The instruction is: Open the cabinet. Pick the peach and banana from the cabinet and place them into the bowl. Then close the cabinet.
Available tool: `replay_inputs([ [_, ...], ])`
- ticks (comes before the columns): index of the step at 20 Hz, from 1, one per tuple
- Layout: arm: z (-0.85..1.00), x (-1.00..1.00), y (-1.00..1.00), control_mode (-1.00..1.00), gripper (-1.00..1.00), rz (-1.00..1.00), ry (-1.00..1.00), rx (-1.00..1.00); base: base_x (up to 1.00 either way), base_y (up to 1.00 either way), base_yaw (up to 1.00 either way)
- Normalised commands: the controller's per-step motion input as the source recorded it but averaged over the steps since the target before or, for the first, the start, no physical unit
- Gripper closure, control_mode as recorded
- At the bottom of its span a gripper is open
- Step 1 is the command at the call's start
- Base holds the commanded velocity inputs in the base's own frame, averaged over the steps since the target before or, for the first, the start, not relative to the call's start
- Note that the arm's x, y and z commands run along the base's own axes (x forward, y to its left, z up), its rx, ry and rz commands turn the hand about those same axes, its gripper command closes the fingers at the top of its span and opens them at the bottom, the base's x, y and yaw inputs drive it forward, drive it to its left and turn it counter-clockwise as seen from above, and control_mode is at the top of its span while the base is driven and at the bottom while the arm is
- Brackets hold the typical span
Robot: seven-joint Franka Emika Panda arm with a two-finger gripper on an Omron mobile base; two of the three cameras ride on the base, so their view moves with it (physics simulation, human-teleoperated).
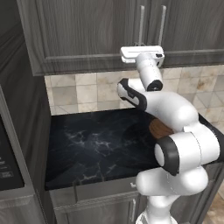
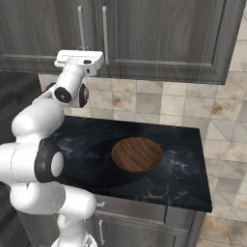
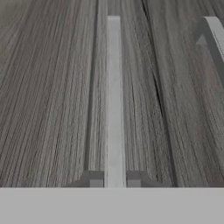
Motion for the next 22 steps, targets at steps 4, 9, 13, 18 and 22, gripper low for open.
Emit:
replay_inputs([
  [4, 0.0, 0.0, 0.0, -1.0, 1.0, 0.0, 0.01, 0.0, 0.0, 0.0, 0.0],
  [9, 0.11, -0.28, 0.14, -1.0, 1.0, -0.03, -0.02, 0.0, 0.0, 0.0, 0.0],
  [13, 0.27, -0.55, 0.4, -1.0, 1.0, -0.1, 0.0, 0.0, 0.0, 0.0, 0.0],
  [18, 0.45, -0.71, 0.55, -1.0, 1.0, -0.11, 0.0, 0.0, 0.0, 0.0, 0.0],
  [22, 0.49, -0.88, 0.64, -1.0, 1.0, -0.11, 0.0, 0.0, 0.0, 0.0, 0.0],
])
